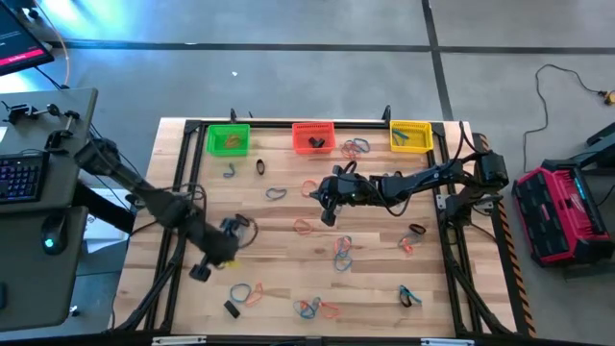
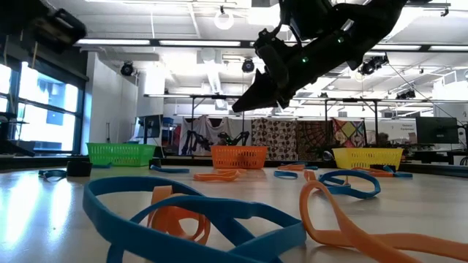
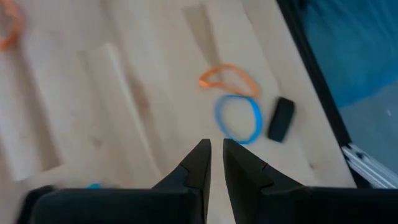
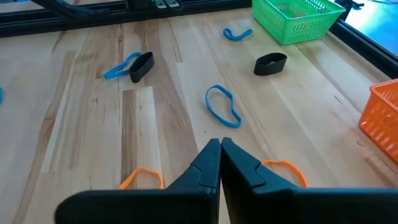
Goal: Sort rubber bands into baskets
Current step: Put the black rubber band into the orange bin
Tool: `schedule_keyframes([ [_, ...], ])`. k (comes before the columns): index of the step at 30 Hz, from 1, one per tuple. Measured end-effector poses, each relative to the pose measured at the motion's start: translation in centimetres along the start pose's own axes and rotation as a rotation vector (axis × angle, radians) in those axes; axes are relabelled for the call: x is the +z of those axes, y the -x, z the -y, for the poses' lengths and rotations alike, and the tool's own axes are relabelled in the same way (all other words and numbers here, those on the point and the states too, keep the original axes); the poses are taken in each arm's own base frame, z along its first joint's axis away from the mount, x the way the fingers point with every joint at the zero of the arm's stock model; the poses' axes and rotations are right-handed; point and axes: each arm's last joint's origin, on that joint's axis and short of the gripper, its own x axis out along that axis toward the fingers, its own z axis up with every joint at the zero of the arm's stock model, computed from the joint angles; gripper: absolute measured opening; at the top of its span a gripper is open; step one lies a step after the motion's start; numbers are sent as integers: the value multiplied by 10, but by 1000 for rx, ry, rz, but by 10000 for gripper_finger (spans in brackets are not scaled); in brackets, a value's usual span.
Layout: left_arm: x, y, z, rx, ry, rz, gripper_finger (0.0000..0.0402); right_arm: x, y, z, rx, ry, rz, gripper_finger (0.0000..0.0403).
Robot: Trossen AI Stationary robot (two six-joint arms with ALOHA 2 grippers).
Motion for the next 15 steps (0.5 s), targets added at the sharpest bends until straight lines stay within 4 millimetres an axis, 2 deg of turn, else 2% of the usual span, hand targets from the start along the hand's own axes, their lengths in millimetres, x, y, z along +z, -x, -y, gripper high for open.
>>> schedule_keyframes([
  [6, -2, -19, 32, -25, -18, -13, 42, 0, 0, 0, 0, 0, -2, 0],
  [15, -9, -54, 65, -13, -1, -47, 112, -1, 0, 0, -1, 4, -5, 0],
])
